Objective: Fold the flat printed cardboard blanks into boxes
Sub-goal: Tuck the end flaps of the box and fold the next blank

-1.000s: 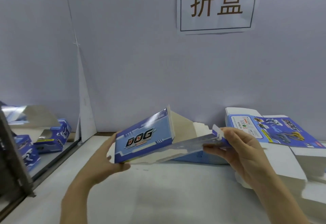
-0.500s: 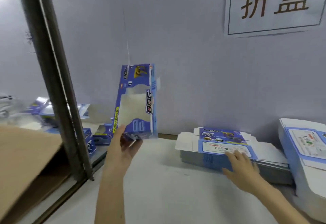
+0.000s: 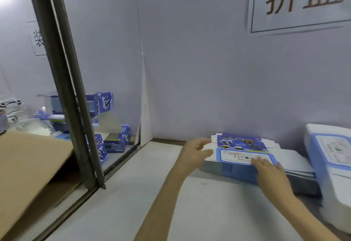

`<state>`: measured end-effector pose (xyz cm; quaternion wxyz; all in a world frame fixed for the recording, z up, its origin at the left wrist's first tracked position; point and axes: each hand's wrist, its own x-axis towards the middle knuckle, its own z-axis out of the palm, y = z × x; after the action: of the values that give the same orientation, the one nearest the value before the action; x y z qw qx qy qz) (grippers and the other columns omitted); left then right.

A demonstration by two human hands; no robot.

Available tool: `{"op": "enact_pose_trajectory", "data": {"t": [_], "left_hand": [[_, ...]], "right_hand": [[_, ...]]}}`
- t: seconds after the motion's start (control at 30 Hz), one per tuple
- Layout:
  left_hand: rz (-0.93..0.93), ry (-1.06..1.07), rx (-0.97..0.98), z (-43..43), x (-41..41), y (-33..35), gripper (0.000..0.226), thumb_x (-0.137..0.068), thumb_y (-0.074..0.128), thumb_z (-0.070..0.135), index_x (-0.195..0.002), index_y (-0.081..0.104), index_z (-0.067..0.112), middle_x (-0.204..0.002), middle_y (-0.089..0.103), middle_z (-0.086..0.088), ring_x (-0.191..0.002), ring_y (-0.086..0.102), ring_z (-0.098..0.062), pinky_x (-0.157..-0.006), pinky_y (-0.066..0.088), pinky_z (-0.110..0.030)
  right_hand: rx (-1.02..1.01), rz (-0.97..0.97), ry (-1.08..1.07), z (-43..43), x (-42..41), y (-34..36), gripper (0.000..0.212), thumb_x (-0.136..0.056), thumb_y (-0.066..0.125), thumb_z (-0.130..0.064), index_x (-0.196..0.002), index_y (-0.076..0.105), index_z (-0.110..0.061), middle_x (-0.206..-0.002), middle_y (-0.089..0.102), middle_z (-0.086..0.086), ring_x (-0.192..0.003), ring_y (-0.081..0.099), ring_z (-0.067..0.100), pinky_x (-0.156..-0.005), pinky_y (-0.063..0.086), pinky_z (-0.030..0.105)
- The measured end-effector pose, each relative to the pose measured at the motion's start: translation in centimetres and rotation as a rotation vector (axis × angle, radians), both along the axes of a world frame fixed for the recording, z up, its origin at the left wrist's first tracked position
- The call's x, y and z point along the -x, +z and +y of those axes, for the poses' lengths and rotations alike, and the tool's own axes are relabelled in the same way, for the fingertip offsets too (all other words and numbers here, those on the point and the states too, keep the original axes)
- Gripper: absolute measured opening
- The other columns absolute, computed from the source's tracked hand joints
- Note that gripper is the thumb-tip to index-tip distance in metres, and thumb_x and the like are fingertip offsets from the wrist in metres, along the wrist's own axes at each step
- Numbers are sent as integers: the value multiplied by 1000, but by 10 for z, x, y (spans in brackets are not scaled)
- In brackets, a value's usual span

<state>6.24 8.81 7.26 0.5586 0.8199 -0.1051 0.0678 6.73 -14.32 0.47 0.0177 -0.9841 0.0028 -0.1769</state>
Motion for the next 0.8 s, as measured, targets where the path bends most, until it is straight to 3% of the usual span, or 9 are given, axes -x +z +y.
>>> {"op": "enact_pose_trajectory", "data": {"t": [0.07,0.17,0.27,0.37,0.47,0.53,0.6,0.7,0.8], "left_hand": [[-140,0,-296,-36,6,-24,48,-88,62,9,-135,54,18,-139,52,-2,-124,49,-15,-99,39,-22],[-260,18,-678,-73,8,-47,53,-92,54,9,-143,42,16,-149,38,-4,-134,36,-22,-110,27,-31],[-314,91,-950,-89,5,-59,47,-97,46,13,-144,39,15,-152,35,-5,-140,28,-21,-117,15,-38],[-345,80,-1041,-90,7,-64,45,-102,41,16,-146,35,19,-153,35,-5,-139,32,-21,-111,26,-34],[-339,122,-861,-73,15,-51,43,-104,33,24,-146,37,33,-151,40,4,-135,39,-17,-102,32,-25],[-372,192,-662,-55,25,-31,43,-99,30,29,-134,51,40,-135,57,9,-116,56,-18,-88,39,-25],[-523,334,-542,-38,38,-7,42,-89,36,27,-118,66,31,-104,71,3,-87,65,-27,-69,43,-30],[-677,489,-328,-28,48,19,15,-98,52,15,-101,65,9,-64,61,-7,-58,58,-30,-51,39,-29],[-515,314,105,-37,57,28,13,-99,49,20,-107,57,14,-79,59,5,-68,58,-2,-53,44,-9]], "right_hand": [[-224,-89,50,-5,4,-6,44,-92,51,-1,-132,58,-17,-133,60,5,-122,52,25,-98,40,32],[-528,-122,160,-11,18,-5,35,-93,51,3,-117,71,-12,-114,69,8,-108,60,27,-89,43,30],[-486,-253,203,-11,39,1,27,-82,61,5,-95,78,-12,-91,74,4,-85,68,26,-74,53,33],[-294,-313,205,-7,58,6,16,-68,76,-5,-81,78,-14,-76,74,3,-66,67,27,-54,56,35],[-311,-262,203,-4,59,16,22,-89,65,-3,-108,73,-11,-111,72,7,-103,64,32,-100,48,40],[-450,-411,269,-2,66,25,37,-87,61,8,-121,66,-6,-130,62,8,-126,55,23,-114,33,37],[-582,-604,257,0,78,39,50,-85,62,12,-131,58,-8,-141,51,6,-135,40,11,-113,28,22],[-789,-676,180,-4,88,54,54,-89,61,6,-139,48,-10,-139,48,-3,-124,37,-4,-98,22,-5],[-1140,-411,209,-4,94,65,47,-96,56,-12,-137,41,-31,-122,50,-22,-101,53,-12,-76,36,-7]]}}
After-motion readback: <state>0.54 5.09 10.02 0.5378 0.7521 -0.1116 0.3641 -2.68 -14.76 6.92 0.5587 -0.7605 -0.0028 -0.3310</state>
